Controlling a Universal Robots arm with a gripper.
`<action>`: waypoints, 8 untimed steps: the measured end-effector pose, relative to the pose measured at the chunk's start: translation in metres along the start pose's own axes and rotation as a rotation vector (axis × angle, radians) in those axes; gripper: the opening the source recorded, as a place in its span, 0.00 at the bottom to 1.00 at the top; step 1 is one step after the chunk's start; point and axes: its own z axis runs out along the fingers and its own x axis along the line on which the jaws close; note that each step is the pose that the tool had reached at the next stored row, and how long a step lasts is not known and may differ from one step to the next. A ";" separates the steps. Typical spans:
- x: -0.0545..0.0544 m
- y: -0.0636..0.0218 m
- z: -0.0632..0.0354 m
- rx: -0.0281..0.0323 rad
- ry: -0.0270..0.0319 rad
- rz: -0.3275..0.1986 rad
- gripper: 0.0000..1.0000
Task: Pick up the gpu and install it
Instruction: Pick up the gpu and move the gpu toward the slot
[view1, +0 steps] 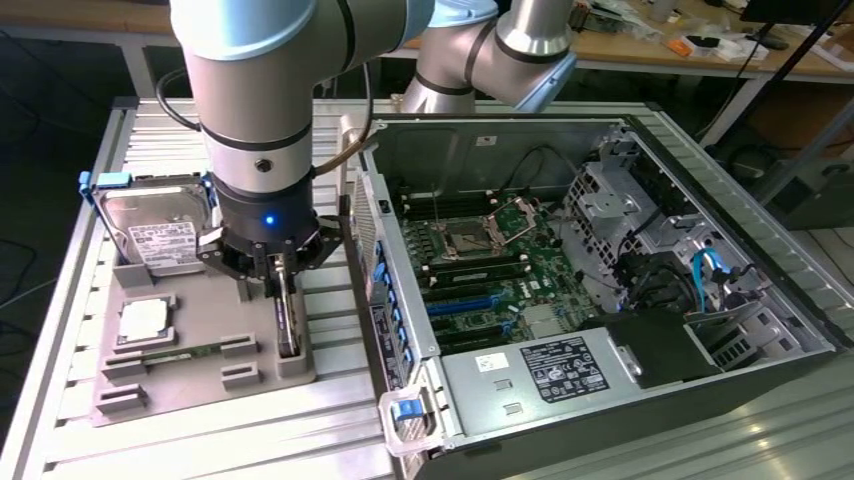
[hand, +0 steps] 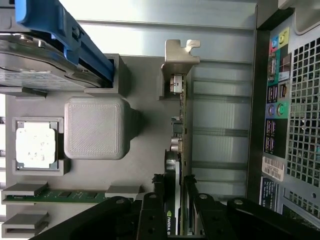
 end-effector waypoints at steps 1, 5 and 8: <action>0.000 0.0000 -0.0001 -0.0001 -0.0003 0.000 0.27; 0.000 0.0002 -0.0077 0.0025 0.0003 0.000 0.27; 0.000 0.0004 -0.0128 0.0044 0.0003 0.000 0.27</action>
